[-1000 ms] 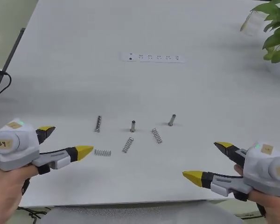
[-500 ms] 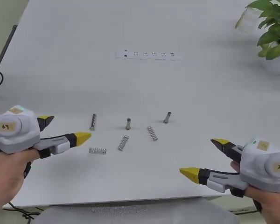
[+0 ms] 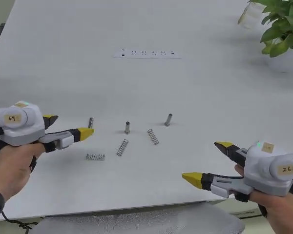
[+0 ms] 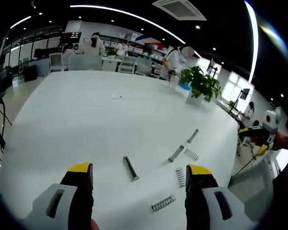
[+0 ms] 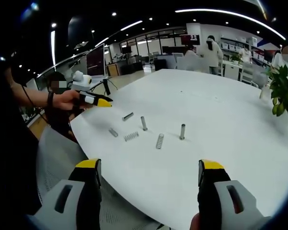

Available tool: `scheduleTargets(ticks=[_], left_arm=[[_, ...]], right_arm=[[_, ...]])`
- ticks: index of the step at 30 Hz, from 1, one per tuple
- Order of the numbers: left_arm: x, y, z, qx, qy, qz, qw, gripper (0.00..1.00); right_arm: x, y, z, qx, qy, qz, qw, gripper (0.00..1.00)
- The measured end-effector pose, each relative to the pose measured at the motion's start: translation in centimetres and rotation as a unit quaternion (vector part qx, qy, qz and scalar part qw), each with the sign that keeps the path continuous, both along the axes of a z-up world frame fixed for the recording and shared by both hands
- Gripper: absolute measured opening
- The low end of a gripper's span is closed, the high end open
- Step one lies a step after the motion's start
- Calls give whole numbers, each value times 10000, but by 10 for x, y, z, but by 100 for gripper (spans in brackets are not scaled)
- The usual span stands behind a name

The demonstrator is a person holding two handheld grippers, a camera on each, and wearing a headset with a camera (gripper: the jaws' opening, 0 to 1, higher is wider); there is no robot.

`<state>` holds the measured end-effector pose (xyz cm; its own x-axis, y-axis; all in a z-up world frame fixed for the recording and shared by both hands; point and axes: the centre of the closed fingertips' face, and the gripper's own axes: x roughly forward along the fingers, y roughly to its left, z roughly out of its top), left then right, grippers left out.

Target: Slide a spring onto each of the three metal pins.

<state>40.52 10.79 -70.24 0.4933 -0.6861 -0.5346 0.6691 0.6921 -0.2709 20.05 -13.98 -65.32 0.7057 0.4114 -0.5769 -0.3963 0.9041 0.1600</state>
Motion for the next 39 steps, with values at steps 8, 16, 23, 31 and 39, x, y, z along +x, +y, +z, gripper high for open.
scheduleTargets(ticks=[8,16,23,31,39], left_arm=[[8,-9,-13,62,106,-9,9999,72],[17,-16,-26,113,197,-22,9997,69],[22,-19,-37,138,277,56,9995,64],[27,-20,-49,299,345,133,9989,54],[32,-22,-58,442,389,201,9981,43]], right_arm=[[-2,-2,-2,11,39,-28,10000,82],[-5,-4,-4,5,89,-40,10000,81],[-7,-3,-5,-3,145,0,9999,81],[-4,-1,-6,8,164,30,9999,81],[-1,0,-7,7,183,70,9998,80]])
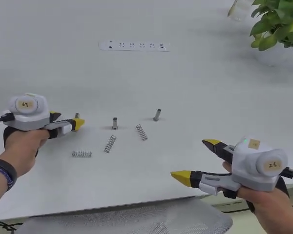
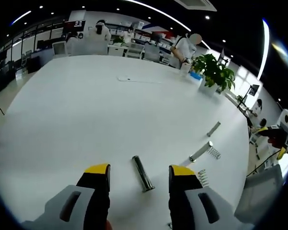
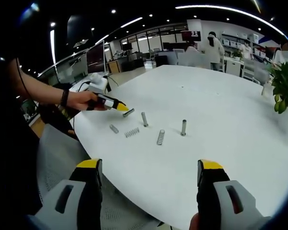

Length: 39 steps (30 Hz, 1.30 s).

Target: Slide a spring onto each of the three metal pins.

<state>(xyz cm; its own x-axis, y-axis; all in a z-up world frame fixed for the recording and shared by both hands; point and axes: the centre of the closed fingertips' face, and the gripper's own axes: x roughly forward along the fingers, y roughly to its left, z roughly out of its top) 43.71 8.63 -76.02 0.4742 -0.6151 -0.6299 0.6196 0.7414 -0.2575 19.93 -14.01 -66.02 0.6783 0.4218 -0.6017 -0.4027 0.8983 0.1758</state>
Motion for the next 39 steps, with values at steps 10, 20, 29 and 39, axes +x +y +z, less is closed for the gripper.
scheduleTargets(ticks=[10,20,29,39], left_arm=[[3,-5,-9,100,68,215,9997,28],[7,-14,-14,196,107,340,9992,17],[10,-15,-19,486,100,317,9983,10],[14,-17,-18,914,-34,123,9957,5]], right_arm=[[0,0,-3,15,45,-2,10000,80],[2,2,-2,43,14,-2,10000,80],[-2,-2,-2,34,34,-48,10000,80],[-2,-3,-3,24,42,-48,10000,80]])
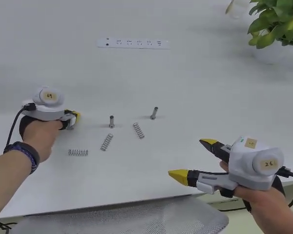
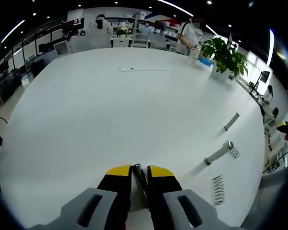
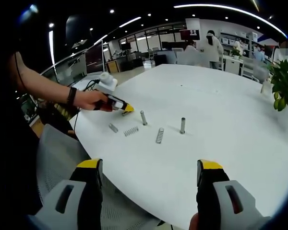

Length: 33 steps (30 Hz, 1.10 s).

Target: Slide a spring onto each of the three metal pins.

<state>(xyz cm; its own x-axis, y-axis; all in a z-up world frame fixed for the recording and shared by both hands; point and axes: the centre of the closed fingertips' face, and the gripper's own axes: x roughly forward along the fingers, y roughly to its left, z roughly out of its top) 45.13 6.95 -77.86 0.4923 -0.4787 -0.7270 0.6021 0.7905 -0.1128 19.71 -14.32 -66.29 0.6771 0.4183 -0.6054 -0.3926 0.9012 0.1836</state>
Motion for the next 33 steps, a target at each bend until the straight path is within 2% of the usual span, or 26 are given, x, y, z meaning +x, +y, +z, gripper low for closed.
scheduleTargets(ticks=[7,11,13,20,33], left_arm=[[-3,-7,-2,106,46,-102,9999,1],[-2,-9,-3,400,-81,-397,9984,0],[-3,-9,-4,487,-58,-472,9977,0],[-5,-5,-3,467,76,-466,9978,0],[-5,3,16,268,-59,-333,9991,0]], right_arm=[[-1,1,-1,-10,14,3,10000,80],[-1,0,-1,0,14,-14,10000,80],[-2,0,-1,0,17,-19,10000,80],[-1,-3,0,-1,-6,-61,10000,79],[3,-2,1,33,-61,-99,9999,79]])
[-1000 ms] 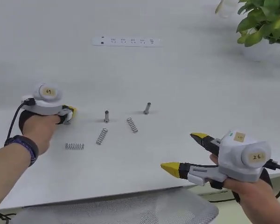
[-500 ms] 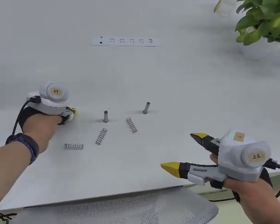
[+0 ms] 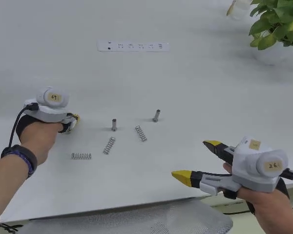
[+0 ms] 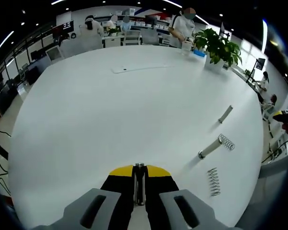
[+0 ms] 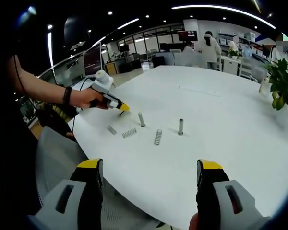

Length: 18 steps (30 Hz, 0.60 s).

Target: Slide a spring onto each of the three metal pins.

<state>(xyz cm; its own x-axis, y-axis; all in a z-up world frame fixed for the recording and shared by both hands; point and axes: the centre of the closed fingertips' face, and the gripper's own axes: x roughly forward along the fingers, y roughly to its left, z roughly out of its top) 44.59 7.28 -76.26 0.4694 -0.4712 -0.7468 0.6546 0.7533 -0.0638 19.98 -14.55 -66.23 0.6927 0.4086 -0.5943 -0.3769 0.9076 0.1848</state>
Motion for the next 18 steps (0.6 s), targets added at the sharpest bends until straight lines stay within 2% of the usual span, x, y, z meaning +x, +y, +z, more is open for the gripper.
scheduleTargets(ticks=[12,18], left_arm=[[-2,9,13,-81,-119,83,9999,0],[-5,12,16,-96,-129,115,9998,0]], right_arm=[[0,1,0,13,-22,0,10000,79],[-1,1,0,17,-34,-6,10000,79]])
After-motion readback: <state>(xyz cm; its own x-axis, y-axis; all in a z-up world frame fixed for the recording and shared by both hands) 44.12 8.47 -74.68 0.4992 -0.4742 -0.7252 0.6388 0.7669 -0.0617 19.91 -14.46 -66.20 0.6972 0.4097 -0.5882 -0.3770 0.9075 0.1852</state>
